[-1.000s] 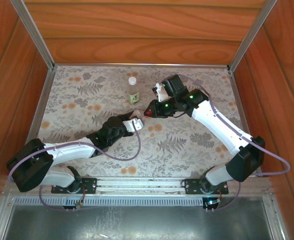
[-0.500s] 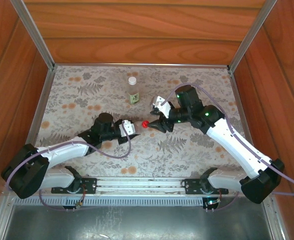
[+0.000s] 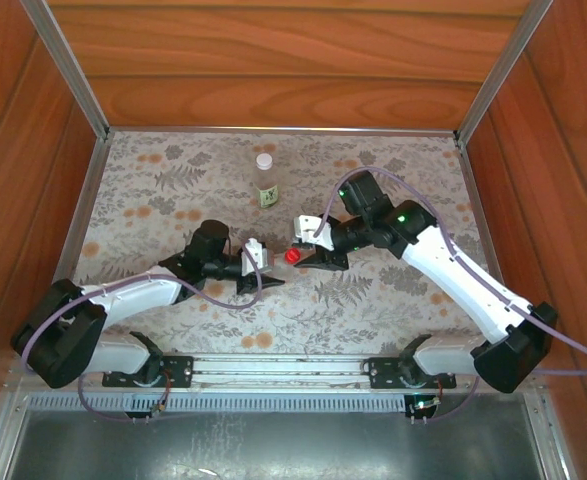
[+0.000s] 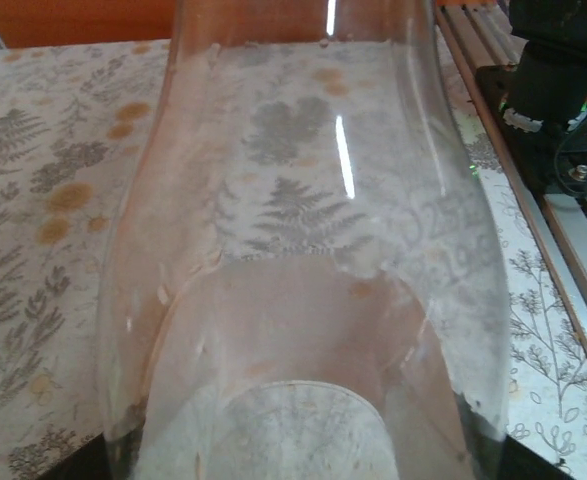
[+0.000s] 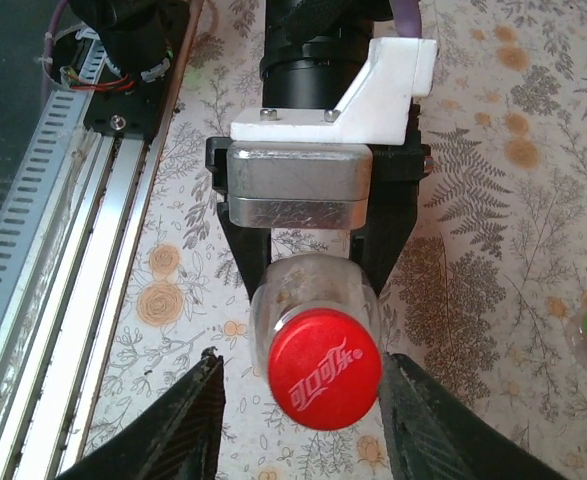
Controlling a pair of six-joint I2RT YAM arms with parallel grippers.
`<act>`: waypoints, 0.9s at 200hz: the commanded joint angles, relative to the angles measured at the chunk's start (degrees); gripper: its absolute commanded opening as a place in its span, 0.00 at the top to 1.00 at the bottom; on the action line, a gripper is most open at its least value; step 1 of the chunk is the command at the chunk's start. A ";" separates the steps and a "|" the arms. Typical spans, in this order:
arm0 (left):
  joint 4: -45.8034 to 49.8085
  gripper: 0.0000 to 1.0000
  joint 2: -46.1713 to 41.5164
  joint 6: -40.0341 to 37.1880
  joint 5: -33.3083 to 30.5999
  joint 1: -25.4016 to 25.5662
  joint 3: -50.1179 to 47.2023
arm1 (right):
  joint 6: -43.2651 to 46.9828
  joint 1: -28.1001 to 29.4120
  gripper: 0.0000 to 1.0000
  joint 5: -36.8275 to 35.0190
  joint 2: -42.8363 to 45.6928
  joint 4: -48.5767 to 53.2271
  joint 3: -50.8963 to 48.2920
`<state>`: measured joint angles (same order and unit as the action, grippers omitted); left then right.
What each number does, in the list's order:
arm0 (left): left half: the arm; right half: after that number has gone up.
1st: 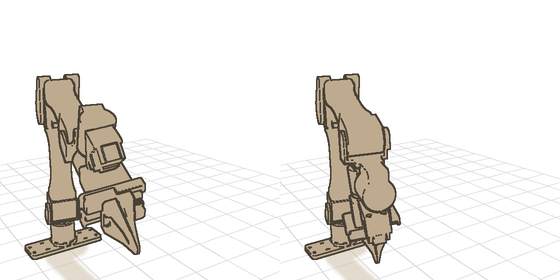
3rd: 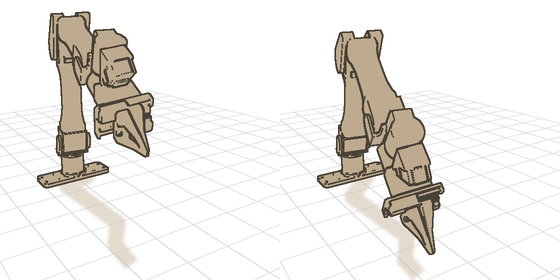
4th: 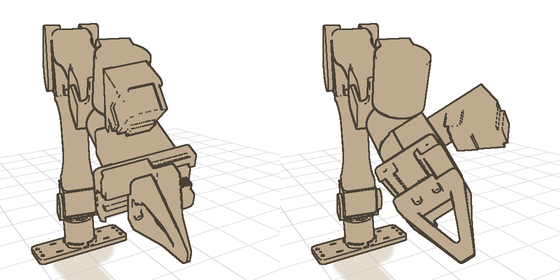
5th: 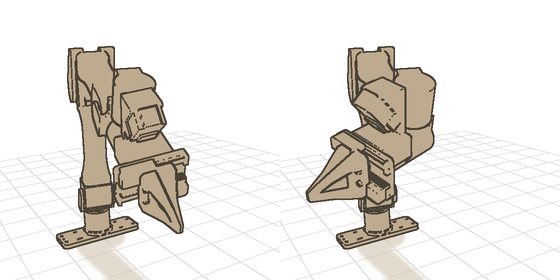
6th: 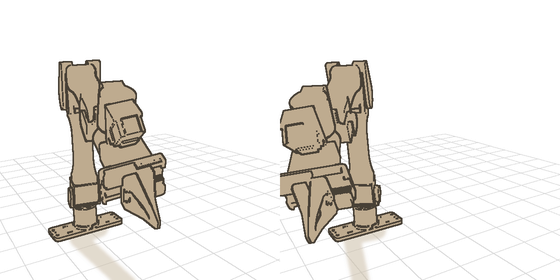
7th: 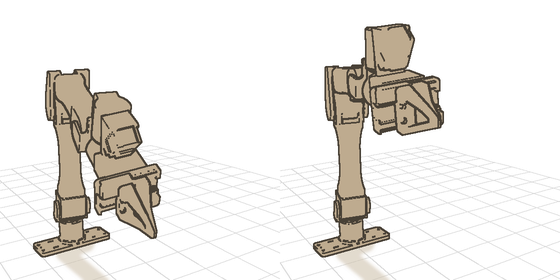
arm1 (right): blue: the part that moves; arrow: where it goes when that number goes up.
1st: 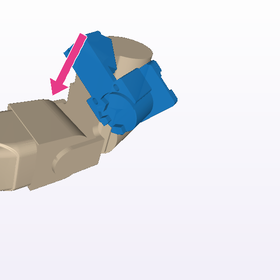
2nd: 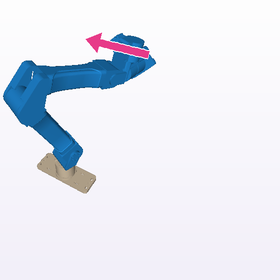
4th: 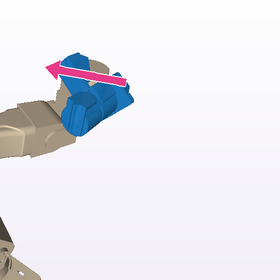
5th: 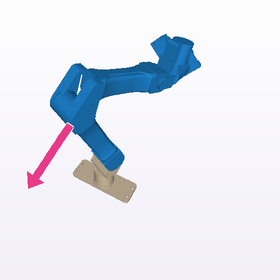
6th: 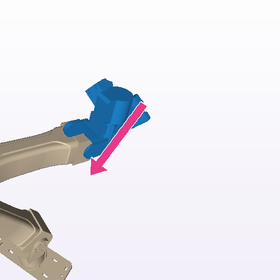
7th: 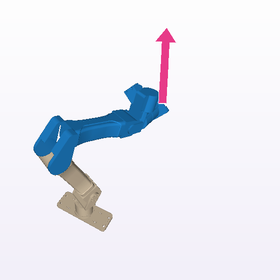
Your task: Screw on the bottle caps
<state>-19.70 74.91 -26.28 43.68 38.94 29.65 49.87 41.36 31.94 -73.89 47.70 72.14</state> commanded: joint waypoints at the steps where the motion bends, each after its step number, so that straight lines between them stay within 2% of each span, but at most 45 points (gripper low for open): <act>1: -0.08 0.52 0.71 0.84 3.57 -0.57 2.16 | 2.17 0.91 0.56 2.04 -1.16 1.94 1.31; 42: 0.10 0.52 0.77 1.06 4.14 -0.61 2.30 | 1.79 1.09 0.56 1.22 -2.76 0.48 1.45; 77: 0.29 0.52 0.93 0.88 3.31 -0.66 2.17 | 0.94 1.09 0.70 1.42 -3.35 1.23 2.22; 93: 0.29 0.52 1.26 0.09 0.85 -0.65 2.08 | -0.28 1.09 0.76 1.68 -3.46 1.96 2.74; 116: 0.29 0.52 1.32 -2.41 -11.28 -0.53 2.30 | -6.00 1.11 0.85 2.10 -3.41 1.06 2.75; 133: 0.19 0.54 0.74 -3.28 -23.49 0.24 3.09 | -18.73 1.17 1.00 -0.49 -3.28 -2.49 2.09; 152: -0.48 0.54 0.74 -4.84 -39.92 2.26 4.17 | -32.36 1.17 1.00 -2.05 -3.95 -5.82 2.19; 180: -4.93 0.54 0.50 -6.87 -53.33 4.62 3.82 | -52.81 1.17 1.00 -9.16 -5.64 -12.66 0.75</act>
<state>-21.12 75.35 -29.58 14.52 42.39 32.64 23.16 41.10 21.02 -78.35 40.21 73.25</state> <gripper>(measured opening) 0.465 0.332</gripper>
